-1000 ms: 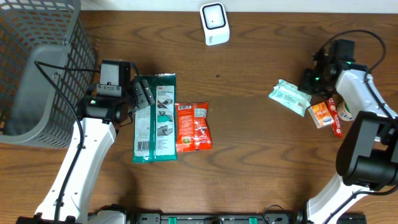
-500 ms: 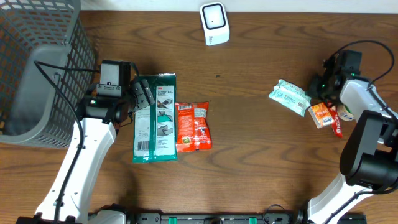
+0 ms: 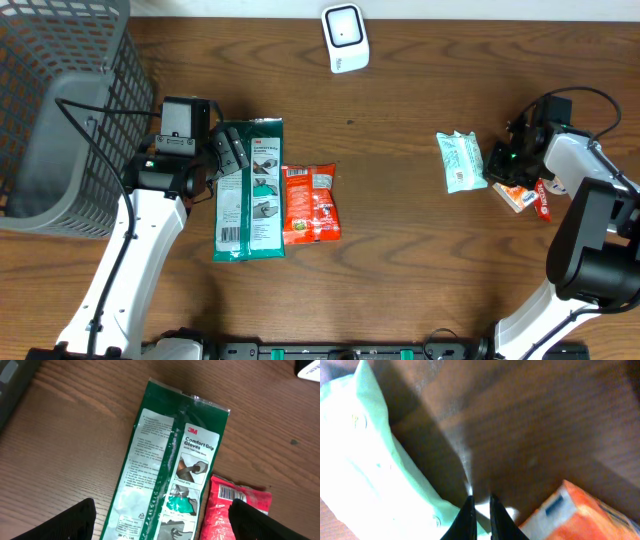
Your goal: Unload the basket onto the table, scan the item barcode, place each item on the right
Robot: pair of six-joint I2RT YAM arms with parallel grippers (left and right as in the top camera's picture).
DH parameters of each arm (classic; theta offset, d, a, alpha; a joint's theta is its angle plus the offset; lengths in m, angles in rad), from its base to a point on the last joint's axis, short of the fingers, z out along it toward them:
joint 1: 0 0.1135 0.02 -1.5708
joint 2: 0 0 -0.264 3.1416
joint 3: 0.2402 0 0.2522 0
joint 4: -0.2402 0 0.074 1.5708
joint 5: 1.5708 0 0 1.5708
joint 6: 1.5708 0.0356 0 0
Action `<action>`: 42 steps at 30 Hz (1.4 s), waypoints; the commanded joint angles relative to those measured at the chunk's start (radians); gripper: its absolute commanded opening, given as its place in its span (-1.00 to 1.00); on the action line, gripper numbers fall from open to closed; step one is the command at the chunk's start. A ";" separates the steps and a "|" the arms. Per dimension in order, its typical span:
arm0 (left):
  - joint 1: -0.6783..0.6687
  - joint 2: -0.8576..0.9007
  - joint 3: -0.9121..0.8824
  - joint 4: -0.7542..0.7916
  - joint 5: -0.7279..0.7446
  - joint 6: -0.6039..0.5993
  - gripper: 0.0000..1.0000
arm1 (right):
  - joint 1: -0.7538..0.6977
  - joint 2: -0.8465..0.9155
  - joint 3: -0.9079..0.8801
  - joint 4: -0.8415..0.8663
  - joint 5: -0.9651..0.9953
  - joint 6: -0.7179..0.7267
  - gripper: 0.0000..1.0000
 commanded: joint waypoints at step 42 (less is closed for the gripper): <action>0.003 -0.003 0.002 0.000 -0.020 0.013 0.71 | 0.220 -0.031 0.073 0.065 -0.043 -0.160 -0.24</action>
